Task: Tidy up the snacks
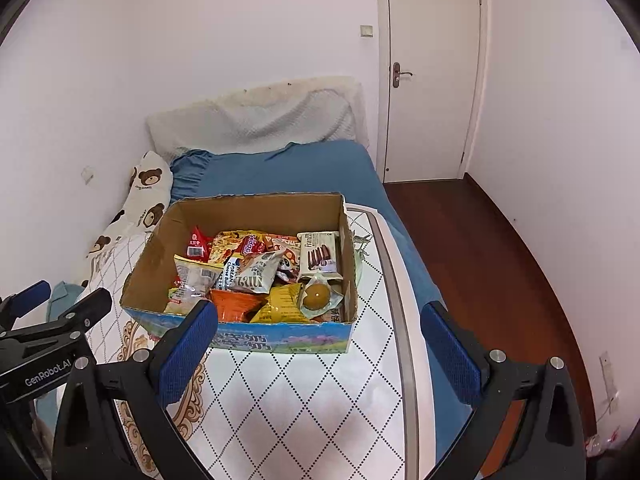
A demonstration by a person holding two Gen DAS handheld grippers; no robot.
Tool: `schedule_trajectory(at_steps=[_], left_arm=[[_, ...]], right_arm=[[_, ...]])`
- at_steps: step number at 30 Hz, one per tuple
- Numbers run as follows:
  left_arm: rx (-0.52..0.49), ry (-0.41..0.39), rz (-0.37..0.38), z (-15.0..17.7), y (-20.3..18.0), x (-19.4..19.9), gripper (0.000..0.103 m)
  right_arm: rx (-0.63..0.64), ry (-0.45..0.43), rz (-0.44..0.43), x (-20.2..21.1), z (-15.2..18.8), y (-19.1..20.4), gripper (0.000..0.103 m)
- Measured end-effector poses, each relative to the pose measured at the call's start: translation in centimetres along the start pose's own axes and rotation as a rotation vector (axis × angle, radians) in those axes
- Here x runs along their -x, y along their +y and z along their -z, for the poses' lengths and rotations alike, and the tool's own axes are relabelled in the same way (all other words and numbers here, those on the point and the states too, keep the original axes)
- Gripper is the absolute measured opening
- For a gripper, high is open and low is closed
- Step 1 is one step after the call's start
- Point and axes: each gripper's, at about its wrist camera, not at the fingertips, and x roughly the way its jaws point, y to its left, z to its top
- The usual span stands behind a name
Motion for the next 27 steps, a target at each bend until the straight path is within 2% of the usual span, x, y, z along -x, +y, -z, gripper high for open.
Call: schedule_trajectory(at_steps=[27], left_arm=[[0.015, -0.014, 0.02, 0.08, 0.51, 0.92, 0.103]], right_arm=[[0.001, 0.006, -0.022, -0.41, -0.2, 0.55, 0.103]])
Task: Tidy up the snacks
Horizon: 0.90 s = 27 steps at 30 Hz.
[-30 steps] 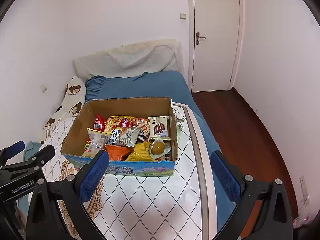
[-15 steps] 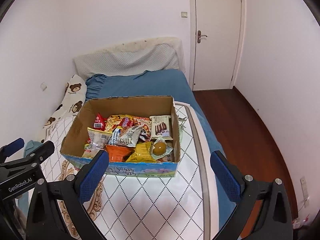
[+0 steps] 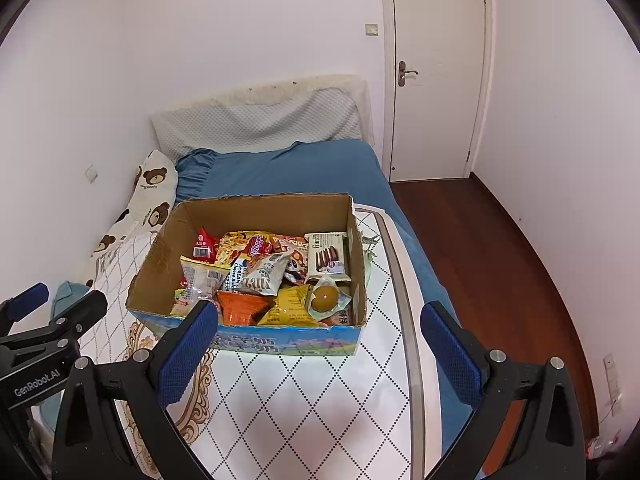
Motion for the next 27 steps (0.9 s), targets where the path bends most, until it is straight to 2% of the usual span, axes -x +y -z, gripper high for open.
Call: schedule_trajectory(at_steps=[27], left_arm=[[-0.013, -0.023, -0.008, 0.3, -0.1, 1.1, 0.103]], right_arm=[[0.006, 0.01, -0.022, 0.3, 0.1, 0.0, 0.103]])
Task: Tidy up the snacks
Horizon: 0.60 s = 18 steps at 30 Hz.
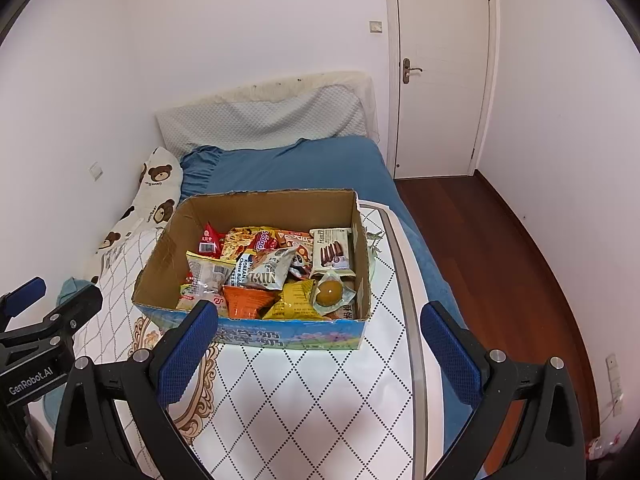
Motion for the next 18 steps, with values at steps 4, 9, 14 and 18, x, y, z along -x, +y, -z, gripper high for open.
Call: schedule_trajectory(at_steps=[4, 9, 14, 18], left_arm=[[-0.001, 0.0, 0.0, -0.02, -0.03, 0.06, 0.103], [-0.001, -0.002, 0.0, -0.06, -0.04, 0.16, 0.103], [-0.004, 0.0, 0.008, -0.18, 0.07, 0.29, 0.103], [-0.004, 0.001, 0.009, -0.21, -0.03, 0.33, 0.103]], right_arm=[[0.001, -0.005, -0.001, 0.21, 0.04, -0.06, 0.103], [0.003, -0.01, -0.002, 0.41, -0.14, -0.24, 0.103], [0.004, -0.011, -0.002, 0.5, -0.13, -0.31, 0.103], [0.005, -0.012, -0.003, 0.5, -0.15, -0.33, 0.103]])
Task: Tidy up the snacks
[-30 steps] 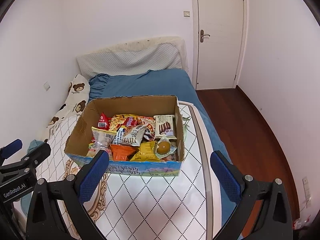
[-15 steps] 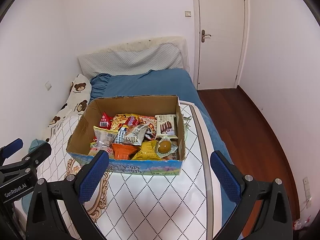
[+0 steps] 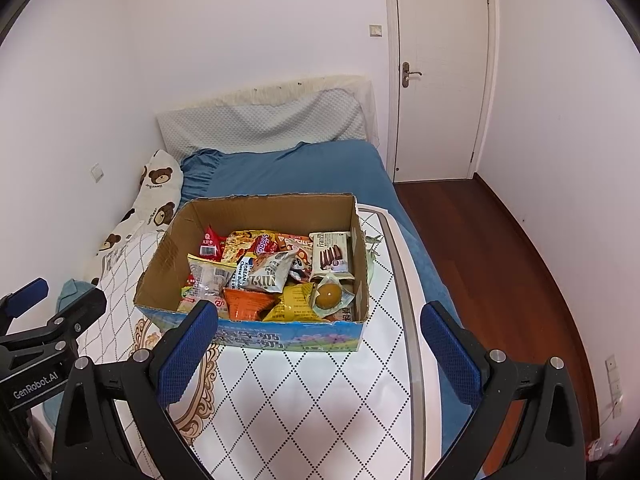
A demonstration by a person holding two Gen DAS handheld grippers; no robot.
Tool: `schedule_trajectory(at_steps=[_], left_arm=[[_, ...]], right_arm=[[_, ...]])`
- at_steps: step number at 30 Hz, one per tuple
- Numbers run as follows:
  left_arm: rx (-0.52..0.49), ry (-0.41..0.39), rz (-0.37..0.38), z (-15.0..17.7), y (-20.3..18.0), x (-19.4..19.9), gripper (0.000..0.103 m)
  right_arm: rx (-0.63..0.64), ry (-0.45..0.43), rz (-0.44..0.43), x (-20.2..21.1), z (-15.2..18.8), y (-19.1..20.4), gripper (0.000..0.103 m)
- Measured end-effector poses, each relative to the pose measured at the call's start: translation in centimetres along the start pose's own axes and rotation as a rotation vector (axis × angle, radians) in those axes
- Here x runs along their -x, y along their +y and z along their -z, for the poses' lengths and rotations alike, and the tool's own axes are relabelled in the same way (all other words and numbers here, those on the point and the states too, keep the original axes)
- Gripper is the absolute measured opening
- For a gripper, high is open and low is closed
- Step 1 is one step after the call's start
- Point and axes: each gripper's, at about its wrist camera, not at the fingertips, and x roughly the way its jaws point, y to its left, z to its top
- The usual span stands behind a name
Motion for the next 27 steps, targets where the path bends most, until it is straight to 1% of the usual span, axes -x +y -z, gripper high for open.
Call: schedule_trajectory(at_steps=[27], left_arm=[[-0.011, -0.019, 0.003, -0.22, -0.15, 0.45, 0.103]], right_arm=[[-0.004, -0.011, 0.001, 0.73, -0.08, -0.36, 0.103]])
